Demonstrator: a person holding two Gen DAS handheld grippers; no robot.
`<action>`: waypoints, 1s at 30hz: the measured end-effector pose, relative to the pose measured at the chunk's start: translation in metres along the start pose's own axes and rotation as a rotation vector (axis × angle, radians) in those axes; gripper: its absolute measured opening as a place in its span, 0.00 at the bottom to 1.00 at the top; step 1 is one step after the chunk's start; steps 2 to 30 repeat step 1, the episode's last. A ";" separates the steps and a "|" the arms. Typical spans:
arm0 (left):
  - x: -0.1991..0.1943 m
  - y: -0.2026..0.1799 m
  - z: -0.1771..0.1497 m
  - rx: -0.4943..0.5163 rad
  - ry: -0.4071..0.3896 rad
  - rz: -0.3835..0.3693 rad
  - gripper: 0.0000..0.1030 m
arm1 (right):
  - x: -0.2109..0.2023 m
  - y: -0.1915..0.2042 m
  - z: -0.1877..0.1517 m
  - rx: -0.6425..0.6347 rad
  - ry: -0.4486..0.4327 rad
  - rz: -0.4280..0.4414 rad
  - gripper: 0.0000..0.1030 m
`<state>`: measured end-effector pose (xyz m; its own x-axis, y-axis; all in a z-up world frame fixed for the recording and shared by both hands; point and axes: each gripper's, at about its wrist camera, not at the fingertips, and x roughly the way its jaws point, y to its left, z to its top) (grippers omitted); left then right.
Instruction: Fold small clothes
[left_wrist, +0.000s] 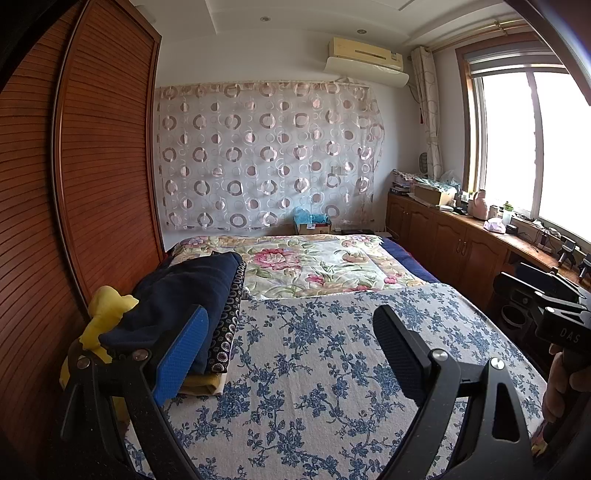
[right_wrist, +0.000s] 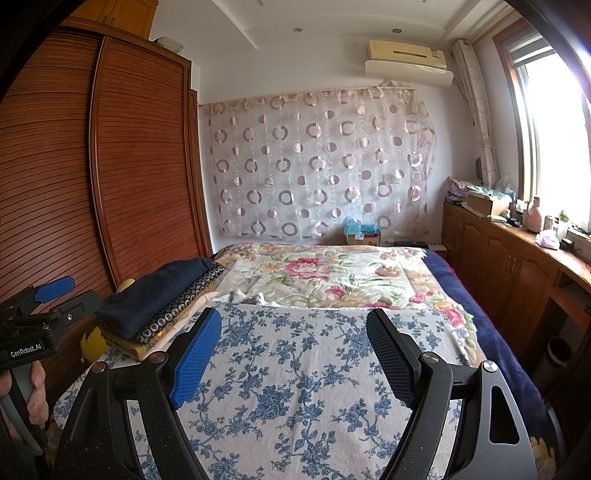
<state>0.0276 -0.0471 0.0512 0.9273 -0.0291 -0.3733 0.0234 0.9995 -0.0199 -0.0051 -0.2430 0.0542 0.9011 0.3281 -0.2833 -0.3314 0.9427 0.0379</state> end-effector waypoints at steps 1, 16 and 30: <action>0.000 0.000 0.000 0.000 0.000 0.001 0.89 | 0.000 -0.001 -0.001 0.000 0.000 0.001 0.80; 0.000 0.000 0.000 0.000 0.000 0.001 0.89 | 0.000 -0.001 -0.001 0.000 0.000 0.001 0.80; 0.000 0.000 0.000 0.000 0.000 0.001 0.89 | 0.000 -0.001 -0.001 0.000 0.000 0.001 0.80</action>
